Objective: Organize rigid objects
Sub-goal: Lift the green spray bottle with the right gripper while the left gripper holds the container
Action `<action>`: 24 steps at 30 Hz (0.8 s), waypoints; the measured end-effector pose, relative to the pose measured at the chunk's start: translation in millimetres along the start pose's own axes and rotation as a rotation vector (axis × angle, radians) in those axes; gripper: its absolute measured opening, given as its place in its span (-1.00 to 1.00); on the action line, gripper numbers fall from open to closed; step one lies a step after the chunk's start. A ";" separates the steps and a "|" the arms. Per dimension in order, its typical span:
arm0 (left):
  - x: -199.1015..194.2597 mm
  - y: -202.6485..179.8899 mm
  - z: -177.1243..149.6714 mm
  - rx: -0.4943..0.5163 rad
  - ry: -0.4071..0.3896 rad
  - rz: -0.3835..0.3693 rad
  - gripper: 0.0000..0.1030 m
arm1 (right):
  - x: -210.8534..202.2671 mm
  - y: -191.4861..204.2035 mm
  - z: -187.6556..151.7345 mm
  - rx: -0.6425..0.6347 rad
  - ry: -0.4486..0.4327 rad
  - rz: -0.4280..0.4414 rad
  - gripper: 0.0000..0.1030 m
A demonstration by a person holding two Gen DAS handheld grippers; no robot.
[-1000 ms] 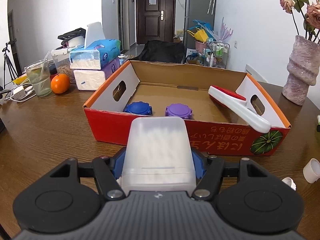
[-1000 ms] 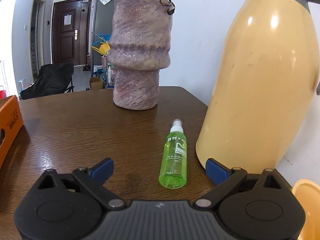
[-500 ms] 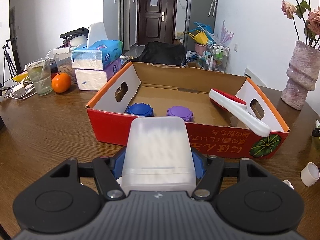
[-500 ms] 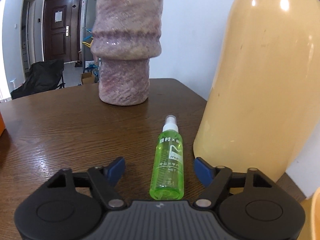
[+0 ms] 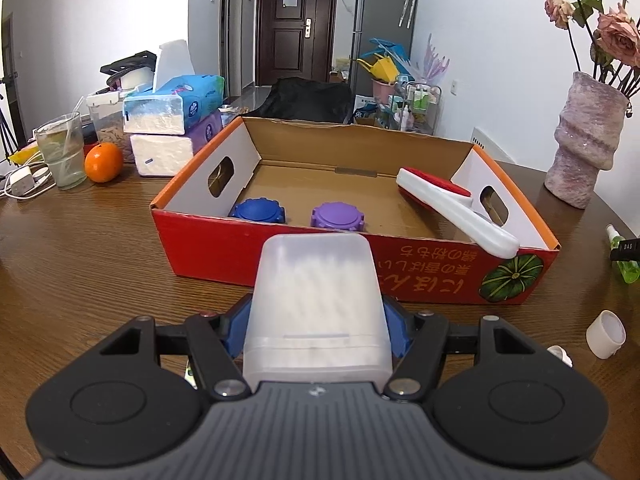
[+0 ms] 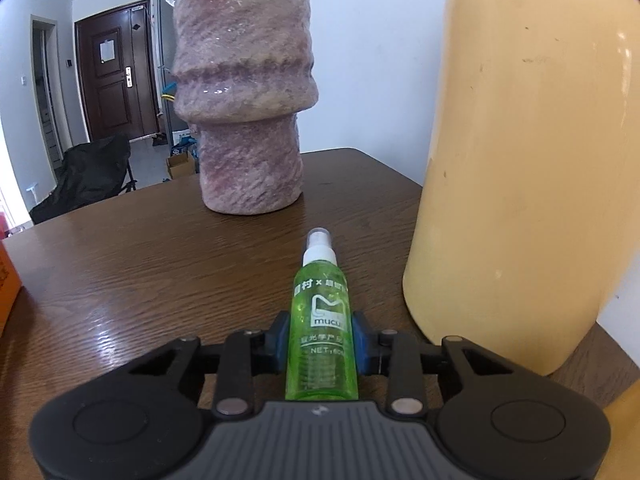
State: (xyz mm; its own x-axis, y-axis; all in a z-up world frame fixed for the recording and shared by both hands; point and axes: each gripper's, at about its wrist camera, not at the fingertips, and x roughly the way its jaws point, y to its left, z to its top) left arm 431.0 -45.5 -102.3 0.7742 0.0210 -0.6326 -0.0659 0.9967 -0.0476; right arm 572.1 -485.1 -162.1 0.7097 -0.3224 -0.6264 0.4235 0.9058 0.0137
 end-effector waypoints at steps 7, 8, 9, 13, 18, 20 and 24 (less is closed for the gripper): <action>-1.0 -4.5 -1.6 0.016 0.002 -0.014 0.29 | -23.3 4.4 -13.6 -0.010 0.013 0.101 -0.41; -1.8 -4.7 -2.0 0.018 0.000 -0.016 0.29 | -27.1 5.2 -16.1 -0.014 0.010 0.111 -0.41; -2.7 -5.1 -2.1 0.019 -0.003 -0.018 0.29 | -30.4 5.9 -18.1 -0.019 0.006 0.118 -0.41; -5.1 -7.1 -3.2 0.025 -0.007 -0.026 0.29 | -46.2 5.5 -23.9 -0.006 -0.012 0.147 -0.41; -8.5 -9.1 -3.5 0.031 -0.012 -0.036 0.29 | -70.9 4.9 -28.6 -0.001 -0.047 0.186 -0.41; -11.7 -10.7 -4.2 0.035 -0.019 -0.043 0.29 | -82.2 4.1 -31.3 0.002 -0.062 0.200 -0.41; -17.8 -14.3 -5.2 0.044 -0.029 -0.056 0.29 | -108.9 5.1 -36.5 -0.010 -0.091 0.232 -0.41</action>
State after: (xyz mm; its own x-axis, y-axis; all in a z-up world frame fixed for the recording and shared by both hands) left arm 415.0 -60.5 -94.4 0.7939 -0.0332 -0.6072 0.0052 0.9988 -0.0477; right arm 476.5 -435.4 -122.2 0.8351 -0.1289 -0.5348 0.2384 0.9609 0.1407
